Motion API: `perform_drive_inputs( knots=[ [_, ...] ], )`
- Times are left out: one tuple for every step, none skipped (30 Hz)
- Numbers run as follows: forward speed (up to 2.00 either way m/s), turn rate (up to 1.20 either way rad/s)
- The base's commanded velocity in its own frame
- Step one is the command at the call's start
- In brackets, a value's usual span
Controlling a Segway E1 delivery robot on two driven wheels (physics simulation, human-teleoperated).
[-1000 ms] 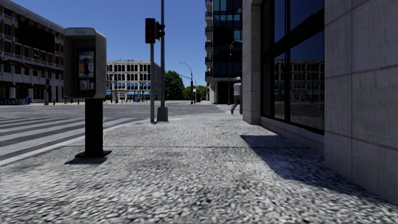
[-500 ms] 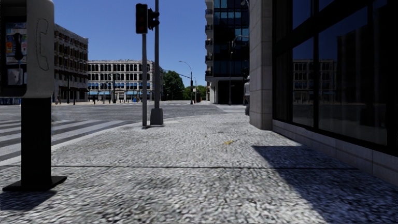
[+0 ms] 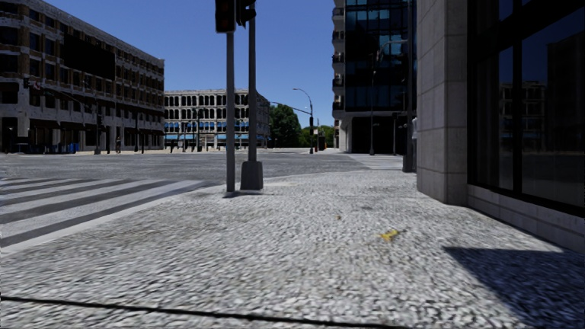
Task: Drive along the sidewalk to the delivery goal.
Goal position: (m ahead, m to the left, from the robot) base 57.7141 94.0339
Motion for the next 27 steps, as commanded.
perform_drive_inputs(
  knots=[
    [2.00, 0.57],
    [2.00, 0.57],
    [2.00, 0.57],
    [2.00, 0.57],
    [2.00, 0.58],
    [2.00, 0.58],
    [2.00, 0.58],
    [2.00, 0.58],
    [2.00, 0.58],
    [2.00, 0.58],
    [2.00, 0.58],
    [2.00, 0.58],
    [2.00, 0.58],
    [2.00, 0.58],
    [2.00, 0.58],
    [2.00, 0.58],
    [2.00, 0.58],
    [2.00, 0.61],
    [2.00, 0.61],
    [2.00, 0.64],
    [2.00, 0.65],
    [2.00, 0.66],
    [2.00, 0.66],
    [2.00, 0.66],
    [2.00, 0.66],
    [2.00, 0.66],
    [2.00, 0.66]
  ],
)
